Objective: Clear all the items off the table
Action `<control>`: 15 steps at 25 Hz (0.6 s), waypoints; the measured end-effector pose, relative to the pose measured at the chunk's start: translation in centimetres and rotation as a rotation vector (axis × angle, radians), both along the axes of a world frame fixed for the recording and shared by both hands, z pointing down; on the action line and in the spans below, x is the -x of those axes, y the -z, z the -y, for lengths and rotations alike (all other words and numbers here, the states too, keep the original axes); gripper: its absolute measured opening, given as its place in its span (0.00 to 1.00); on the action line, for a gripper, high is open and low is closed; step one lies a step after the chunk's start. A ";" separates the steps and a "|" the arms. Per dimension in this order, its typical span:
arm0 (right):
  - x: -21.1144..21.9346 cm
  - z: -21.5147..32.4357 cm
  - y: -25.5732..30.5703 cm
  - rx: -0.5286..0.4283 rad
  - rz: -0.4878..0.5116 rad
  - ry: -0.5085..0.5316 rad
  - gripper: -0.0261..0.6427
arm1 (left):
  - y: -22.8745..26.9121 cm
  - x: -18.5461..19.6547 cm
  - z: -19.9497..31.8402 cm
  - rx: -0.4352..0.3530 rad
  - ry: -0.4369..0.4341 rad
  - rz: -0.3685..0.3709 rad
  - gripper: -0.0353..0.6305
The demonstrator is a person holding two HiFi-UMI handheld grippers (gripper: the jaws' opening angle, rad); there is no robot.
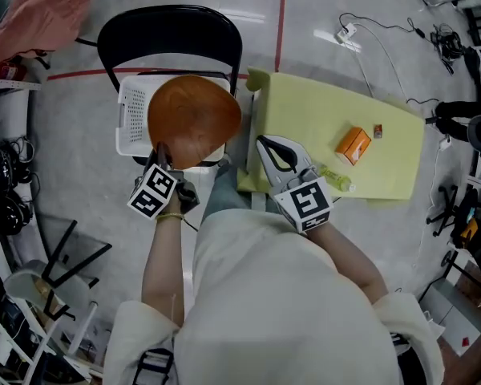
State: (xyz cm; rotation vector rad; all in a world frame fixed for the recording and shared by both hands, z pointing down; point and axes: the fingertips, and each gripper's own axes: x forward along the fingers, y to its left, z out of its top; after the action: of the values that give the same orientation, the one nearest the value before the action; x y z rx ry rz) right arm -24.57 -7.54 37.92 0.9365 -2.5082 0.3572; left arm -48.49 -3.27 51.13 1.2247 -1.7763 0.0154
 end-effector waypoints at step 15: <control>5.2 2.0 -2.5 0.057 -0.026 0.022 0.03 | -6.4 4.5 1.3 0.142 -0.003 0.006 0.09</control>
State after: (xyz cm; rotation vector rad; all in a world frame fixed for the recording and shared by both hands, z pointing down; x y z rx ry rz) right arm -29.73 -9.51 40.41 0.8849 -2.4693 0.4042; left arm -52.98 -4.61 57.50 1.1267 -1.7475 0.1450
